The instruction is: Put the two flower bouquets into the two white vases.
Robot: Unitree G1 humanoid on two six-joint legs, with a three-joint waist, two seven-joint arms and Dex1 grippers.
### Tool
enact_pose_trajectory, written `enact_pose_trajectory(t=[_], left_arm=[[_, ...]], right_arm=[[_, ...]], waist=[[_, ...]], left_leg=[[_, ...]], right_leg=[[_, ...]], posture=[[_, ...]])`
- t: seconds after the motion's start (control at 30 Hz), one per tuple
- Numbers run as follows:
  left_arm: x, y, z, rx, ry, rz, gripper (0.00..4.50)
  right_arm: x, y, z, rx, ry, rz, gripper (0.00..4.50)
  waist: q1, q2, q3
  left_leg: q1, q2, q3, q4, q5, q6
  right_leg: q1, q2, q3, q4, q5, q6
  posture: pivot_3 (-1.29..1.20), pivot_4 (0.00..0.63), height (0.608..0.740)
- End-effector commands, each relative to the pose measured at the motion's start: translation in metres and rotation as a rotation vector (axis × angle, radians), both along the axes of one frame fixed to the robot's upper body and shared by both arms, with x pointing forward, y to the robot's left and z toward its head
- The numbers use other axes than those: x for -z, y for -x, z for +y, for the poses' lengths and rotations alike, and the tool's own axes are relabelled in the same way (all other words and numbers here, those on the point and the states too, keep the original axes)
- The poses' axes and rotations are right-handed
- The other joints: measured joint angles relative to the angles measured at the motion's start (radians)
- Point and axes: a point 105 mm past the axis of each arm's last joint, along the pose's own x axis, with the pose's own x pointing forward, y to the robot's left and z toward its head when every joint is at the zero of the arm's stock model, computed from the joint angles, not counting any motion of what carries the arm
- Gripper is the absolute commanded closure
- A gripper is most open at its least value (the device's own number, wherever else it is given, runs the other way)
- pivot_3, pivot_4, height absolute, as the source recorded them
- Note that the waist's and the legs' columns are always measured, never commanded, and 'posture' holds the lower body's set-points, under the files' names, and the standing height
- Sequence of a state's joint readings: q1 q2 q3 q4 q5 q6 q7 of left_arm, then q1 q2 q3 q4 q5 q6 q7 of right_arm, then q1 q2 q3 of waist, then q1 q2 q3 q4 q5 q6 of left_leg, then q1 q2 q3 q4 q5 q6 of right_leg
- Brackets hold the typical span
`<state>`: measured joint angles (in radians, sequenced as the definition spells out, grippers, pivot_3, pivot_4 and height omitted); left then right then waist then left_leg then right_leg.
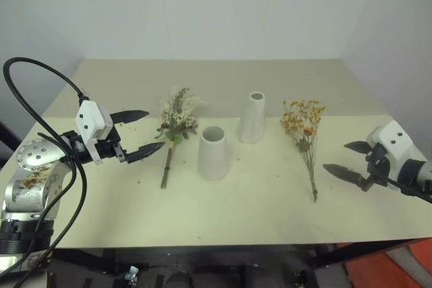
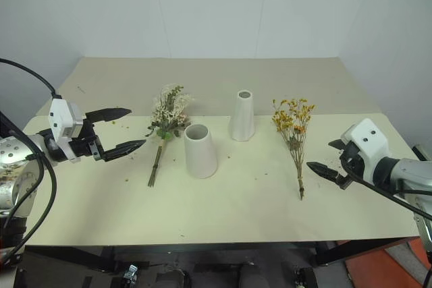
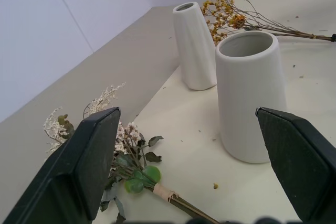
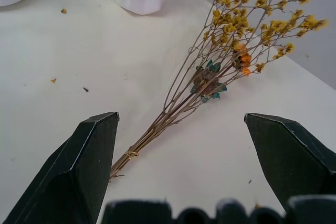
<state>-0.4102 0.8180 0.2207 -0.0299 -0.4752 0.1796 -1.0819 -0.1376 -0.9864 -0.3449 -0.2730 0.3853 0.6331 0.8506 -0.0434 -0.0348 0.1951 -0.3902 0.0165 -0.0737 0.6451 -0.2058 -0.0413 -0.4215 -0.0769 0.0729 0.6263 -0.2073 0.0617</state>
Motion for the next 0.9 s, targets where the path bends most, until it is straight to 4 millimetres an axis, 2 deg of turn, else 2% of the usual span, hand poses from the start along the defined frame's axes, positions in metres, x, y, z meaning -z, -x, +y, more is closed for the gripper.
enact_pose_trajectory(t=[0.03,0.4,0.5,0.57,0.67,0.77,0.9], left_arm=[[-0.014,0.002,-0.001,0.012,0.003,-0.053,0.00],[-0.016,0.001,-0.003,0.017,0.003,-0.061,0.00],[-0.017,0.002,-0.003,0.004,0.015,-0.071,0.00],[-0.024,-0.005,-0.006,-0.071,0.006,-0.127,0.00],[-0.039,-0.012,-0.015,-0.101,-0.007,-0.169,0.00],[-0.063,-0.012,-0.035,-0.001,-0.002,-0.181,0.00],[-0.080,-0.015,-0.058,0.117,-0.057,-0.137,0.00]], right_arm=[[-0.018,0.003,-0.004,0.015,0.032,-0.068,0.02],[-0.013,0.003,-0.007,0.036,0.075,-0.070,0.02],[-0.019,-0.004,-0.010,0.099,0.118,-0.126,0.02],[-0.025,-0.011,-0.011,0.155,0.152,-0.157,0.02],[-0.025,-0.017,-0.010,0.170,0.166,-0.115,0.02],[-0.018,-0.026,-0.012,0.200,0.164,0.001,0.02],[-0.016,-0.036,-0.005,0.243,0.101,0.113,0.02]], waist=[[0.000,0.000,0.000],[0.000,0.000,0.000],[-0.001,0.000,0.000],[-0.003,0.000,0.000],[0.000,0.000,0.000],[0.003,0.000,0.000],[0.002,0.000,0.000]], left_leg=[[0.000,0.000,0.000,0.000,0.000,0.000],[0.000,0.000,0.000,0.000,0.000,0.000],[0.000,0.000,0.000,0.000,0.000,0.000],[0.000,0.000,0.000,0.000,0.000,0.000],[0.000,0.000,0.000,0.000,0.000,0.000],[-0.001,0.000,0.000,0.000,0.000,0.000],[-0.002,-0.001,0.000,0.001,0.000,0.000]], right_leg=[[0.000,0.000,0.000,0.000,0.000,0.000],[0.000,0.000,0.000,0.000,0.000,0.000],[0.000,0.000,0.000,0.000,0.000,0.000],[0.000,0.000,0.000,0.000,0.000,0.000],[0.000,0.000,0.000,0.001,0.000,0.000],[0.000,0.000,0.000,-0.001,0.000,0.000],[-0.001,0.000,0.000,-0.001,0.000,0.001]], posture=[[0.00,0.150,0.740],[0.00,0.150,0.740],[0.00,0.150,0.740],[0.00,0.150,0.740],[0.00,0.150,0.740],[0.00,0.150,0.740],[0.00,0.150,0.740]])
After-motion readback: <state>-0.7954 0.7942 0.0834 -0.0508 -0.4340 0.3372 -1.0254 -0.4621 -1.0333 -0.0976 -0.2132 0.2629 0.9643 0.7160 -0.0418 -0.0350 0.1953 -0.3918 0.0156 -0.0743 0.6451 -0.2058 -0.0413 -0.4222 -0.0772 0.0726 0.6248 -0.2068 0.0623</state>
